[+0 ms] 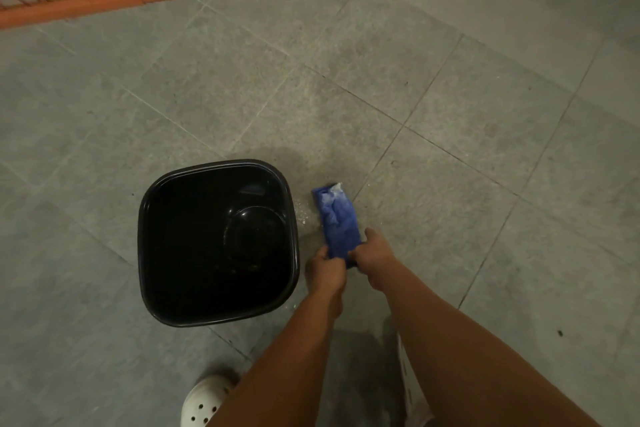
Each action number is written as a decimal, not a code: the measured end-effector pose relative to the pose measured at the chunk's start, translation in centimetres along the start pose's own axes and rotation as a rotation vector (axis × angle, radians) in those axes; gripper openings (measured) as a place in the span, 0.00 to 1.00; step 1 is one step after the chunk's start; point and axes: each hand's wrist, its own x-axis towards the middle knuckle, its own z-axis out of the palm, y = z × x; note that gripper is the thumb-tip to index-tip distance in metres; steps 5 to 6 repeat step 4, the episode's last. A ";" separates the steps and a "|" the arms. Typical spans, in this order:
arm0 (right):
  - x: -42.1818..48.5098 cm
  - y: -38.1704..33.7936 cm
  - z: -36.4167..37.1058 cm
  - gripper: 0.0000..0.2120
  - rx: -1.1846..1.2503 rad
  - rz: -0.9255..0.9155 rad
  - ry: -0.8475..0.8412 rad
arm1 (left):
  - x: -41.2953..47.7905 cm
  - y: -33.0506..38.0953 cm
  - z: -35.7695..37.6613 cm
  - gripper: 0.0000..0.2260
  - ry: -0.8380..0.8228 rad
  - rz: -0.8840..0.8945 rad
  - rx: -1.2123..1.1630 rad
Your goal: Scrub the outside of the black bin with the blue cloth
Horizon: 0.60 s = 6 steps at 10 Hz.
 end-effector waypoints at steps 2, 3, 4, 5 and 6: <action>-1.9 -1.4 -0.7 0.18 -0.839 -0.150 -0.110 | -1.2 -0.4 -0.9 0.08 -0.129 -0.060 0.128; -3.1 -2.4 -0.8 0.18 -0.967 -0.186 -0.093 | -1.9 -0.3 -1.3 0.10 -0.155 -0.012 0.236; -5.3 -3.9 -1.5 0.20 -0.991 -0.206 -0.115 | -3.1 0.4 -1.8 0.13 -0.159 0.111 0.363; -5.3 -3.9 -1.5 0.20 -0.991 -0.206 -0.115 | -3.1 0.4 -1.8 0.13 -0.159 0.111 0.363; -5.3 -3.9 -1.5 0.20 -0.991 -0.206 -0.115 | -3.1 0.4 -1.8 0.13 -0.159 0.111 0.363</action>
